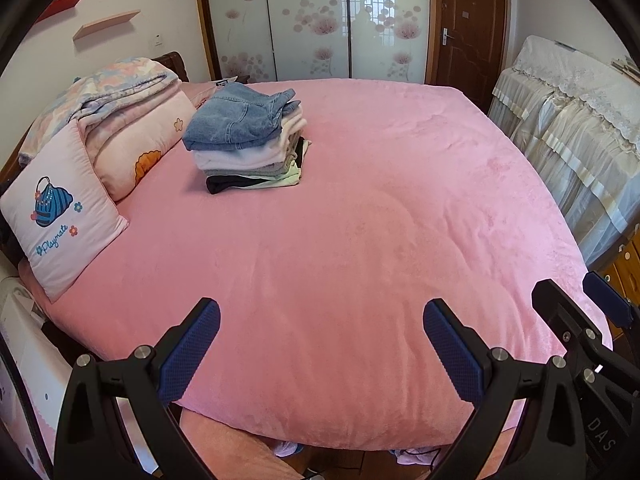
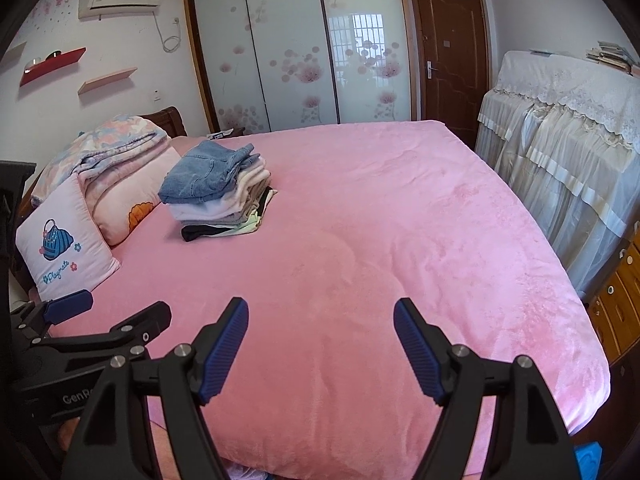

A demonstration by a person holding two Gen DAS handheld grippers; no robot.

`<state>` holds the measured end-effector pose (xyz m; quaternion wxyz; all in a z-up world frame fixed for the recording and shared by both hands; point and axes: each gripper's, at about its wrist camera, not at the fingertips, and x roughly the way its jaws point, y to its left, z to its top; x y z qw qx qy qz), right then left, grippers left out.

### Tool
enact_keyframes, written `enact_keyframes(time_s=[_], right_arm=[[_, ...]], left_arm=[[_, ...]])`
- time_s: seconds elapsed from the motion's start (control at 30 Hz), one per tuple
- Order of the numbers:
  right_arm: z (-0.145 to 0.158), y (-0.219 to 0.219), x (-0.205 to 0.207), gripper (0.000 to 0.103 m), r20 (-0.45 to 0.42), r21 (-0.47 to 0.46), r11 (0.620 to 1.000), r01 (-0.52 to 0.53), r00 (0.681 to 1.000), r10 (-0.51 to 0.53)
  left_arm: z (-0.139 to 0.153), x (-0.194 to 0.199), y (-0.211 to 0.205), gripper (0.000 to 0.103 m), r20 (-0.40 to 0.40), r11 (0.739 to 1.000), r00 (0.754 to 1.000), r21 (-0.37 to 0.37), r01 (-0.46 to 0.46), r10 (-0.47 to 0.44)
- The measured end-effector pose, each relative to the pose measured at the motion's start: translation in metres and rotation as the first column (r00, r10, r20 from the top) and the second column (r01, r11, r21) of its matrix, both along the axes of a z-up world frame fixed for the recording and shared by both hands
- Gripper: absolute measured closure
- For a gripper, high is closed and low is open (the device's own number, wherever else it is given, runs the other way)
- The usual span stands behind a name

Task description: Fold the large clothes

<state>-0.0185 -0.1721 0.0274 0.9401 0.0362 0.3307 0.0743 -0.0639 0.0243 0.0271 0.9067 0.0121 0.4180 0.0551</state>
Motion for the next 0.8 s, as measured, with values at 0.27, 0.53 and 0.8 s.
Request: enact_keyframes(time_s=[0.27, 0.53, 0.8], right_arm=[[-0.006, -0.001, 0.003, 0.027, -0.015, -0.008, 1.0, 0.01, 1.0, -0.01], [-0.012, 0.005, 0.003, 0.027, -0.027, -0.036, 0.999, 0.005, 1.0, -0.006], [-0.017, 0.008, 0.005, 0.027, -0.031, -0.053, 0.999, 0.007, 0.999, -0.008]], left_arm=[[-0.003, 0.001, 0.007, 0.002, -0.017, 1.0, 1.0, -0.019, -0.005, 0.005], [-0.01, 0.0, 0.014, 0.002, -0.029, 0.999, 0.999, -0.036, -0.022, 0.021], [-0.015, 0.003, 0.019, 0.002, -0.046, 0.999, 0.999, -0.036, -0.019, 0.018]])
